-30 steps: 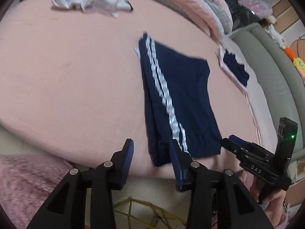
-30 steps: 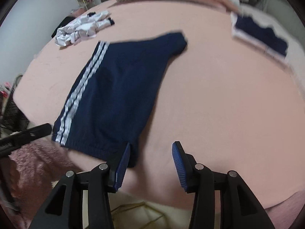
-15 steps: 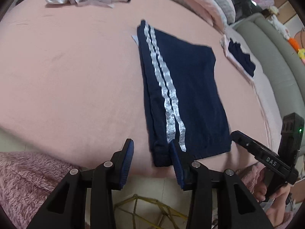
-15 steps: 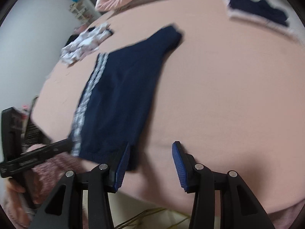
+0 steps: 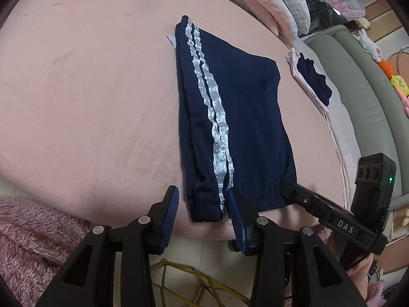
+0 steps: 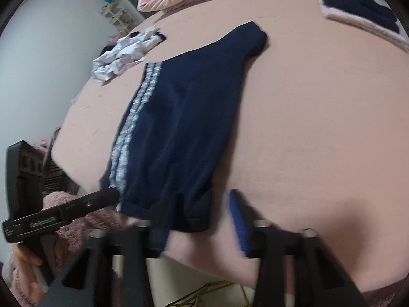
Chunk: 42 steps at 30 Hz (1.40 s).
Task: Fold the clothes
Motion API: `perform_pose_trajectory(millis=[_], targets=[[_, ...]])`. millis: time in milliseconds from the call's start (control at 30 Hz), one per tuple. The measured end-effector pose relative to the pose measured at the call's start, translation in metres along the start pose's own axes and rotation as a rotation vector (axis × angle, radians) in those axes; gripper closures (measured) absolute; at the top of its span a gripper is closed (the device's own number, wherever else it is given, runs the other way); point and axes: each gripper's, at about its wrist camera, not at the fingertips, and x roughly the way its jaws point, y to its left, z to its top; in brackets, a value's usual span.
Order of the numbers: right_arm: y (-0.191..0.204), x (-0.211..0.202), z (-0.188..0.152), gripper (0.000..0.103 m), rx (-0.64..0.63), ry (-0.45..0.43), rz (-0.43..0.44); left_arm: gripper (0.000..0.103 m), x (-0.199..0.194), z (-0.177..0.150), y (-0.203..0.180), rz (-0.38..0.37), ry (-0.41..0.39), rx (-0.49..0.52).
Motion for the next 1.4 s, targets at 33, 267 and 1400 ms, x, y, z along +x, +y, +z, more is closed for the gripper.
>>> perform_pose_trajectory(millis=[33,267,1400], targets=[[0.0,0.0,-0.001,0.089,0.01,0.002,0.008,0.08,0.0,-0.001,0.0,-0.008,0.002,-0.002],[-0.001,-0.016,-0.012,0.092,0.035,0.01,0.018,0.086,-0.015,-0.01,-0.009,-0.026,0.005,0.007],[0.0,-0.046,-0.022,0.088,-0.015,0.037,0.099,0.087,-0.035,-0.045,-0.004,-0.186,0.024,-0.066]])
